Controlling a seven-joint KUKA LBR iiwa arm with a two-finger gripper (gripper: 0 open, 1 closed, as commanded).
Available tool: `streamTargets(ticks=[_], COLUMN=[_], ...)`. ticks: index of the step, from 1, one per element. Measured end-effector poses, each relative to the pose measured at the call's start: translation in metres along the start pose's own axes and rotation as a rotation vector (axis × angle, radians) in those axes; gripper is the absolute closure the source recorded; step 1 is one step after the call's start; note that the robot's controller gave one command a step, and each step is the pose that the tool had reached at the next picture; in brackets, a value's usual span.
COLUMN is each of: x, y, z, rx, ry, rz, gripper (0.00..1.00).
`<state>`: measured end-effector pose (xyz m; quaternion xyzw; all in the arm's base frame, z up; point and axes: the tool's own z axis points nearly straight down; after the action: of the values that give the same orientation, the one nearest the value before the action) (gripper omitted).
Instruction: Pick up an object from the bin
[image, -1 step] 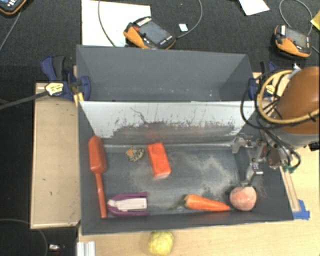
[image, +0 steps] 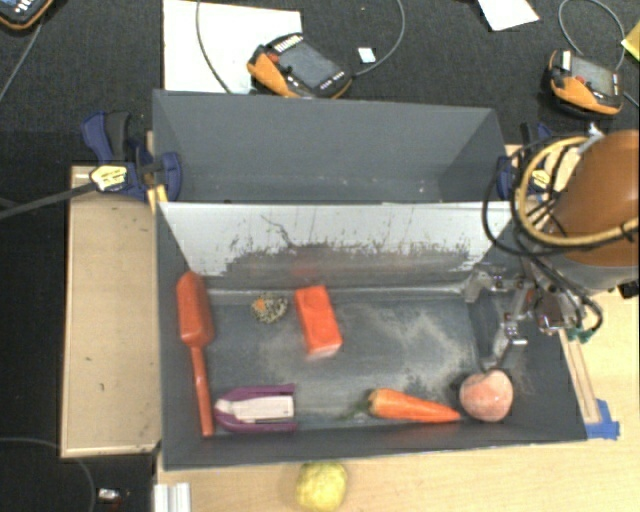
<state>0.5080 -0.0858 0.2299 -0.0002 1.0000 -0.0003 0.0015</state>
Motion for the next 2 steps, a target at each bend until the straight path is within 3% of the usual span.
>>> streamTargets(ticks=[1, 2], x=[0.023, 0.024], y=[-0.052, -0.056], z=[0.13, 0.074], rx=[-0.007, 0.003], ry=[0.002, -0.011], rz=[-0.276, -0.352], gripper=[0.0, 0.0])
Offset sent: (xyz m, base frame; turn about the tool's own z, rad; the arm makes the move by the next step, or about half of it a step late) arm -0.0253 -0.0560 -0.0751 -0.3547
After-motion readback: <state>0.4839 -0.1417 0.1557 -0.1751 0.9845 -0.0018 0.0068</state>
